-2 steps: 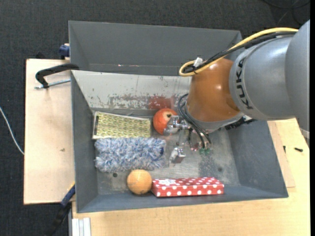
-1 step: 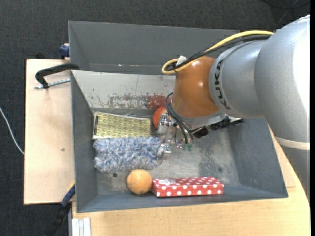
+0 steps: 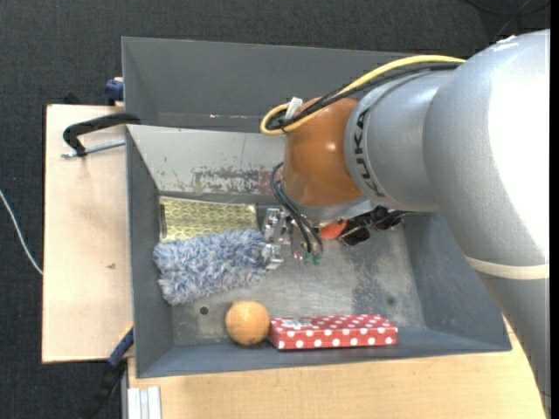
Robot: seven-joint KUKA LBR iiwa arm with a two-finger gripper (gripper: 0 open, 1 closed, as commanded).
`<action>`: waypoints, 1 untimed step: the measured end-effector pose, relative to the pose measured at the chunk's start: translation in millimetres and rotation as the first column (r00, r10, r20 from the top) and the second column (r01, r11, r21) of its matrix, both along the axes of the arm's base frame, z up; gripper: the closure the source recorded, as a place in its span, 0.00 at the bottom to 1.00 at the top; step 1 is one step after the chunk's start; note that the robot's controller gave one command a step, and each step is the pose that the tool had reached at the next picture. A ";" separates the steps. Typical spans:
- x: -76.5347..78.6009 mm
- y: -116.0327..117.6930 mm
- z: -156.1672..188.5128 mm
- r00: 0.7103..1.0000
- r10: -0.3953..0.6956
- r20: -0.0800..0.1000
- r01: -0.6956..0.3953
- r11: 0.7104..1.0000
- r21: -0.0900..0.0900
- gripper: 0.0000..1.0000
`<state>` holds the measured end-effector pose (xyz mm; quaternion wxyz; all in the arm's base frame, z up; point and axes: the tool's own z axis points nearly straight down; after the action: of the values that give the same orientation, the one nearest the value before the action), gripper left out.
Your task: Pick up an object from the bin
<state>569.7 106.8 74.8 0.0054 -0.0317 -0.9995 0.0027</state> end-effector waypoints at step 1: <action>0.0 0.0 0.0 1.000 0.000 0.000 0.000 1.000 0.000 1.00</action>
Offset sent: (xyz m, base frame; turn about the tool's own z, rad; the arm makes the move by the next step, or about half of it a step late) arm -0.0004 -0.0049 0.0727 -0.0026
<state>569.7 106.8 74.8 0.0054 -0.0315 -0.9995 0.0027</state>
